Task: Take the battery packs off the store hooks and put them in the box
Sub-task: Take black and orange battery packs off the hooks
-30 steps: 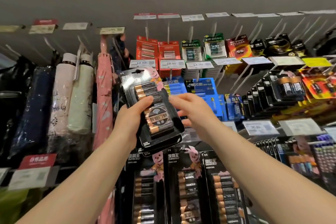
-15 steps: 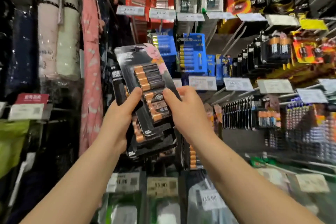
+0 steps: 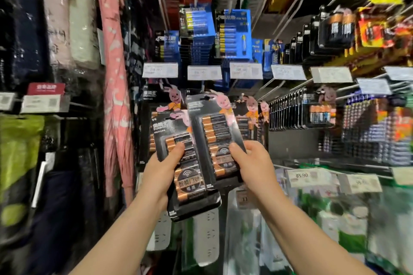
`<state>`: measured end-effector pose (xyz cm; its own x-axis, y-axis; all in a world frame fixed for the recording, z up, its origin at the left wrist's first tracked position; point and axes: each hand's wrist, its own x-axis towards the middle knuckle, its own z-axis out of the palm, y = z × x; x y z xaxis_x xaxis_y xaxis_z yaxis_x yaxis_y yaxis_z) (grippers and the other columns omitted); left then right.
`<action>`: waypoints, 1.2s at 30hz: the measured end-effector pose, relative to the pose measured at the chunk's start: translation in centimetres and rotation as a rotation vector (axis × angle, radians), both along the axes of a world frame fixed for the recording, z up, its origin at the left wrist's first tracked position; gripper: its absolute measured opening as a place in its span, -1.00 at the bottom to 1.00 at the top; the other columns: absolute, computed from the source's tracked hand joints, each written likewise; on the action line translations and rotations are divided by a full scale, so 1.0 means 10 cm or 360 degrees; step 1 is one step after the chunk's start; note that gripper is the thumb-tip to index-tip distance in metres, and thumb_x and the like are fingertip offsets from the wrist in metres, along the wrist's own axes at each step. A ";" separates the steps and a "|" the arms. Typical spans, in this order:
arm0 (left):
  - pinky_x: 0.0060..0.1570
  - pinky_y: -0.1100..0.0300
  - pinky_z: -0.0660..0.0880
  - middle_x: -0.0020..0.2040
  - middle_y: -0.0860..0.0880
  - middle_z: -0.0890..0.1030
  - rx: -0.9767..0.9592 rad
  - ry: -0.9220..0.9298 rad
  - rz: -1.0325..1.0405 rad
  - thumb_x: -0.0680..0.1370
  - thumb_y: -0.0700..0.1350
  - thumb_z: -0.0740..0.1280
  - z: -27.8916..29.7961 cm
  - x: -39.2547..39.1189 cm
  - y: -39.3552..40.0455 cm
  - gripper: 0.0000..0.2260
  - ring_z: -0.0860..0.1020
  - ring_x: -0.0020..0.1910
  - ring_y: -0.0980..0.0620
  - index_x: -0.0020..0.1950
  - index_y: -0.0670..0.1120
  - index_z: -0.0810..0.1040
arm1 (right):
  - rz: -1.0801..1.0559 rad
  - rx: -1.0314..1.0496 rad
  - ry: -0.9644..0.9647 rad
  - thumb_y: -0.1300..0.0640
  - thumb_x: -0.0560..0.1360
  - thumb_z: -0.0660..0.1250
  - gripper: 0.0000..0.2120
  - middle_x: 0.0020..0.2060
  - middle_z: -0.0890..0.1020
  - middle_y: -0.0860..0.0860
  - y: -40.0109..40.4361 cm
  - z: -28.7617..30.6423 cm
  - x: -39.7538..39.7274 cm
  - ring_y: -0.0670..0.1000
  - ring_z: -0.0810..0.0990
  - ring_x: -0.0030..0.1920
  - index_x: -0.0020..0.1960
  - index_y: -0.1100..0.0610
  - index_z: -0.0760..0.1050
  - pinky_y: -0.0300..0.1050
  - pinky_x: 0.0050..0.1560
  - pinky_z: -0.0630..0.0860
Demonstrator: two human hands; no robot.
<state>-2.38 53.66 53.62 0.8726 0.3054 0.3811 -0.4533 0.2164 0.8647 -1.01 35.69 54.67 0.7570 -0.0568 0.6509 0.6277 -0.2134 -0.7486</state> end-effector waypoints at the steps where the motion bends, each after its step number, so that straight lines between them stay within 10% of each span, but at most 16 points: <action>1: 0.15 -0.14 0.56 0.04 -0.07 0.72 -0.0019 -0.0012 -0.0004 0.39 0.16 0.51 0.01 0.02 0.04 -0.57 0.68 0.01 -0.13 0.18 0.00 0.61 | -0.0014 -0.0009 0.0012 0.02 0.58 0.27 -0.81 -0.29 0.40 -0.16 -0.05 0.01 0.04 -0.21 0.38 -0.29 -0.13 0.07 0.35 -0.36 -0.31 0.29; 7: 0.03 -0.06 0.59 -0.04 -0.06 0.73 0.0018 -0.0141 0.0053 0.55 -0.02 0.40 0.17 0.02 0.30 -0.84 0.70 -0.09 -0.09 0.11 -0.01 0.62 | -0.0019 0.0022 0.0017 -0.01 0.58 0.26 -0.75 0.00 0.56 -0.11 0.01 0.07 0.27 -0.09 0.55 0.03 0.12 0.15 0.42 -0.29 -0.03 0.41; 20: 0.15 -0.17 0.56 -0.01 -0.04 0.73 0.0021 -0.0176 -0.0006 0.52 0.02 0.43 0.27 0.13 0.43 -0.81 0.69 0.01 -0.13 0.10 0.02 0.62 | 0.0162 0.0288 0.0281 -0.13 0.44 0.35 -0.61 -0.02 0.68 0.07 0.36 0.14 0.58 0.08 0.68 -0.02 0.16 0.09 0.48 0.21 0.09 0.59; 26: 0.09 -0.09 0.58 0.01 -0.03 0.73 -0.0001 -0.0195 -0.0039 0.51 0.02 0.43 0.20 0.22 0.37 -0.78 0.69 -0.02 -0.10 0.14 0.02 0.61 | 0.0060 0.0154 0.0253 0.01 0.56 0.30 -0.82 -0.08 0.55 -0.03 0.33 0.11 0.47 -0.15 0.50 -0.15 0.07 0.06 0.38 -0.25 -0.16 0.44; 31: 0.02 -0.05 0.58 -0.03 -0.06 0.73 -0.0077 -0.0212 -0.0084 0.52 -0.03 0.42 0.19 0.24 0.30 -0.84 0.70 -0.07 -0.11 0.08 0.01 0.62 | -0.0316 0.0126 -0.0034 -0.01 0.50 0.36 -0.70 0.13 0.38 -0.09 0.29 0.00 0.30 -0.09 0.43 0.12 0.15 -0.05 0.32 -0.22 0.10 0.35; 36: 0.07 -0.18 0.59 0.02 -0.15 0.71 -0.0108 -0.0227 -0.0116 0.53 -0.05 0.42 0.21 0.23 0.20 -0.75 0.69 -0.02 -0.20 0.18 -0.07 0.59 | 0.0143 -0.0239 0.0048 -0.10 0.37 0.48 -0.56 0.13 0.51 -0.09 0.43 -0.07 0.08 -0.18 0.55 0.04 0.17 -0.05 0.42 -0.35 -0.03 0.49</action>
<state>-0.06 55.65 55.71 0.8319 0.2728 0.4832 -0.5514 0.3088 0.7750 -0.19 40.01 54.01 0.7741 0.1085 0.6237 0.6269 -0.2684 -0.7314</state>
